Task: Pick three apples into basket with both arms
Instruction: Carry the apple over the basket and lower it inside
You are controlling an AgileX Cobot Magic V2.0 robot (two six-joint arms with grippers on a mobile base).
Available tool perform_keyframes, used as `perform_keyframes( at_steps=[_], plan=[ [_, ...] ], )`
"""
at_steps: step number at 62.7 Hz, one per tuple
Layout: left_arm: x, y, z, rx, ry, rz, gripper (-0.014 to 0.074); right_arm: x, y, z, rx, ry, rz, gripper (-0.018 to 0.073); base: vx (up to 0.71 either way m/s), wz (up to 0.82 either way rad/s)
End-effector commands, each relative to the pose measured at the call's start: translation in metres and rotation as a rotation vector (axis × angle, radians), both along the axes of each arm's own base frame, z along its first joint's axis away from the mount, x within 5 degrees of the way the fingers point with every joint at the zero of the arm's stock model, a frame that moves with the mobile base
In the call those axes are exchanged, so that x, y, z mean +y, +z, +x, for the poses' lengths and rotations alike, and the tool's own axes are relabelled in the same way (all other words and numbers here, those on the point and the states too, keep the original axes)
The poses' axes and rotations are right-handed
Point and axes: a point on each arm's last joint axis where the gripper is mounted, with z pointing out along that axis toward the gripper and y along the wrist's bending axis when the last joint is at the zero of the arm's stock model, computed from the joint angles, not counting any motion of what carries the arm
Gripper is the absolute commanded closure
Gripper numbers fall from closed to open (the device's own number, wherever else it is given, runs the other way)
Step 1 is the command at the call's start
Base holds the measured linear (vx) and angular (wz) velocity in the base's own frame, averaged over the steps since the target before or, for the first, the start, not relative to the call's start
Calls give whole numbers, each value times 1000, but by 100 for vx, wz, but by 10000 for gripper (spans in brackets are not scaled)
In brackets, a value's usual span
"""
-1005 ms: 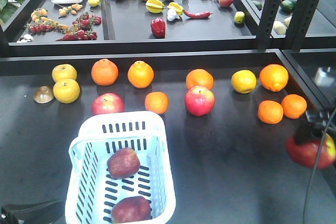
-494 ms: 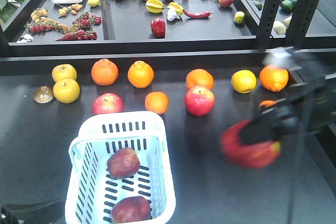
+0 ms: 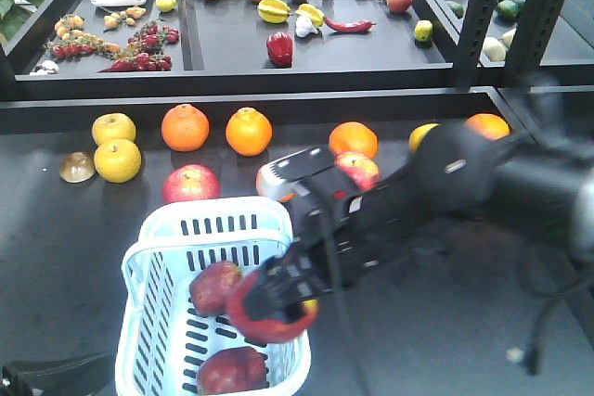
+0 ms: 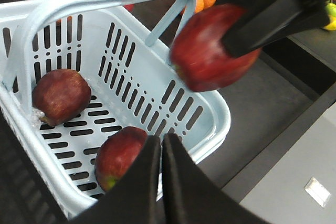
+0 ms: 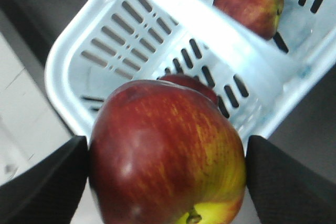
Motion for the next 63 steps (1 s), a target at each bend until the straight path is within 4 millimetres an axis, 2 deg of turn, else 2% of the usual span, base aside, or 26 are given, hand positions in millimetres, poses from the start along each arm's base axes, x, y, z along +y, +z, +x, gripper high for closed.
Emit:
perform_keyframes(
  at_steps=[1,6,19,24,30,38,49,57,63],
  plan=[
    [-1,8,3,-21,-4,-9,602,13,16,7,-125,-57,92,468,0,0],
    [-1,8,3,-21,-4,-9,602,19,14,8,-144,-71,110,382,0,0],
    [-1,8,3,-21,-4,-9,602,24,16,7,-178,-73,126,65,0,0],
    [-1,8,3,-21,-4,-9,602,24,16,7,-177,-74,127,-23,0,0],
    [-1,8,3,-21,-4,-9,602,24,16,7,-178,-75,127,-79,0,0],
    [-1,8,3,-21,-4,-9,602,25,16,7,-173,-79,133,-76,0,0],
    [-1,8,3,-21,-4,-9,602,25,15,6,-153,-73,134,-25,0,0],
    [-1,8,3,-21,-4,-9,602,24,17,-2,-106,-32,121,66,0,0],
    [-1,8,3,-21,-4,-9,602,20,25,-11,-75,8,118,199,0,0]
  ],
)
